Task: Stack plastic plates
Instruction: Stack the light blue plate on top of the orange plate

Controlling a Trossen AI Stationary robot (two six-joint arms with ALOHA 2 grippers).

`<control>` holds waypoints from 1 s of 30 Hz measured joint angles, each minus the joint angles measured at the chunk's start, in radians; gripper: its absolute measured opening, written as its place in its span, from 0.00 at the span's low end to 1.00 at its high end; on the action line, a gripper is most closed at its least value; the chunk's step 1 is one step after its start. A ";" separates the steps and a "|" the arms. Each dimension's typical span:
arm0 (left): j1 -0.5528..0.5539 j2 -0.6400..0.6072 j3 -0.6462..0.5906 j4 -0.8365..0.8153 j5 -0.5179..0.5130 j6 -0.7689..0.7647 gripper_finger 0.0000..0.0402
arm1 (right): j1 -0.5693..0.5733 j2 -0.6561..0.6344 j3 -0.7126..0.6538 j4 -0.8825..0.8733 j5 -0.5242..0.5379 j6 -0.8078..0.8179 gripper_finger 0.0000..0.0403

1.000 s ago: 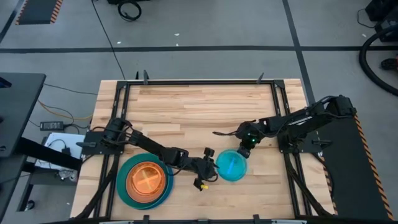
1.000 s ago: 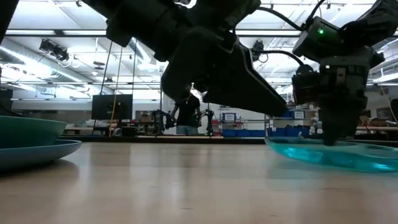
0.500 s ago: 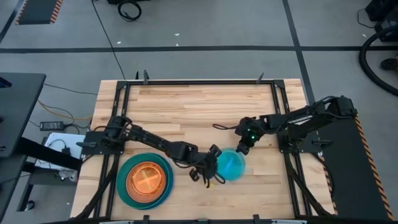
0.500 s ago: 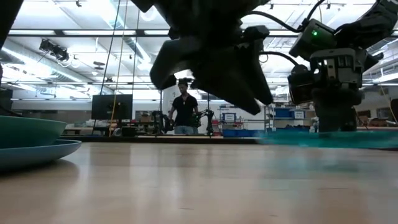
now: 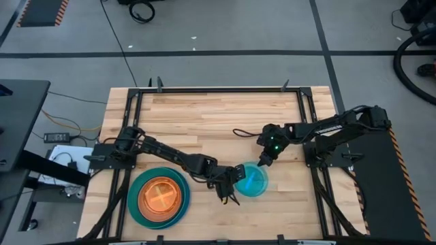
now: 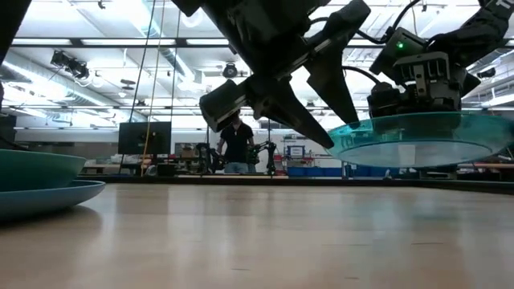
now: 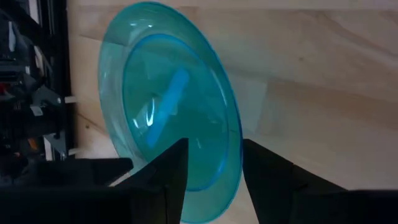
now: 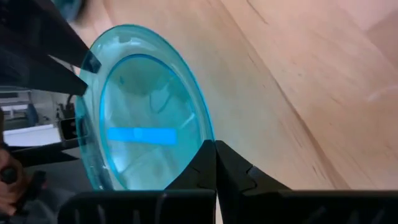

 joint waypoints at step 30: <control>0.009 0.000 0.000 0.006 0.006 0.038 0.11 | -0.042 0.000 0.000 0.134 -0.167 0.031 0.31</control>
